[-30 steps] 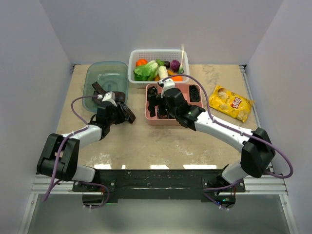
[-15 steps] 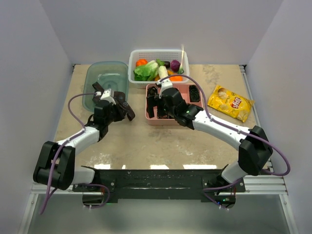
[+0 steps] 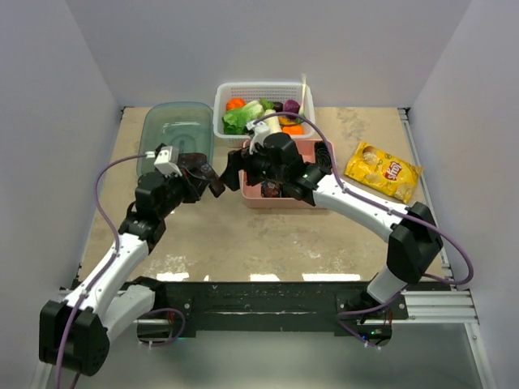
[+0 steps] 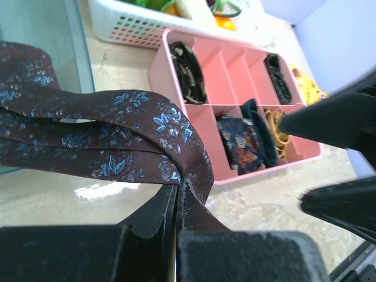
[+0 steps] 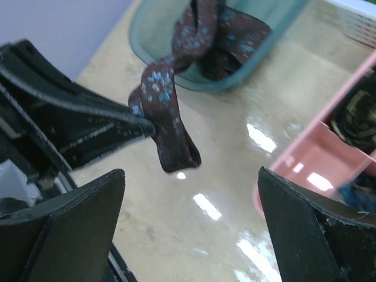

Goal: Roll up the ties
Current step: Pick up the tie from the bin, then flatten out the tie at the center of the board.

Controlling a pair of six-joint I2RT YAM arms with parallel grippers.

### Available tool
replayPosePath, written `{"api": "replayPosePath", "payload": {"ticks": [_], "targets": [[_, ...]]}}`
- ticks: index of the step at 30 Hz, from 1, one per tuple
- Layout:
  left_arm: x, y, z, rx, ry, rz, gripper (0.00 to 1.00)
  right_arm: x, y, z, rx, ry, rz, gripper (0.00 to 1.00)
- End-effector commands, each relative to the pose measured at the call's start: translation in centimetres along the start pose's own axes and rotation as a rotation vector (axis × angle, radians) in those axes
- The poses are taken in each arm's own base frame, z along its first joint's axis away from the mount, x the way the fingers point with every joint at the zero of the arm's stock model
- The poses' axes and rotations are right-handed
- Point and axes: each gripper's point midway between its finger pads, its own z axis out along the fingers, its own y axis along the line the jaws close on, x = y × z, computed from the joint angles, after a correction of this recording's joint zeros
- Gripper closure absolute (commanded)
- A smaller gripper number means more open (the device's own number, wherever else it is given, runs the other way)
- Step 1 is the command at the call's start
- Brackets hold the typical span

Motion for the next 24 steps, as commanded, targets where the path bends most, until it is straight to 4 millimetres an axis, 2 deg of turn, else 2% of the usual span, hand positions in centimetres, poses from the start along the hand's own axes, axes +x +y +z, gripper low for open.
{"api": "replayPosePath", "payload": {"ticks": [1, 3, 4, 8, 12, 16, 19, 24], "targets": [[0.2, -1.2, -2.4, 0.045, 0.010, 0.007, 1.00, -2.7, 4.8, 0.8, -0.216, -0.038, 0.049, 0.02], [-0.5, -2.1, -3.3, 0.074, -0.016, 0.015, 1.00, -2.1, 5.4, 1.3, -0.262, -0.013, 0.057, 0.02], [0.2, -2.0, -3.7, 0.063, 0.018, 0.008, 1.00, -2.1, 5.6, 1.5, -0.277, -0.011, 0.055, 0.02], [-0.2, -3.4, -5.2, 0.115, 0.018, 0.021, 1.00, -1.6, 7.0, 1.6, -0.374, 0.006, 0.013, 0.03], [-0.1, -4.3, -5.8, 0.156, 0.035, 0.039, 1.00, -1.0, 8.7, 0.7, -0.499, 0.034, -0.033, 0.05], [-0.1, -5.0, -6.1, 0.189, 0.042, 0.049, 1.00, -0.7, 10.0, -0.3, -0.628, 0.050, -0.057, 0.12], [-0.8, -5.2, -6.3, 0.192, 0.027, 0.057, 1.00, 0.2, 10.6, -0.9, -0.695, 0.085, -0.062, 0.17], [-1.7, -6.2, -6.7, 0.220, 0.015, 0.071, 1.00, 1.8, 10.1, -1.4, -0.708, 0.143, -0.100, 0.17]]}}
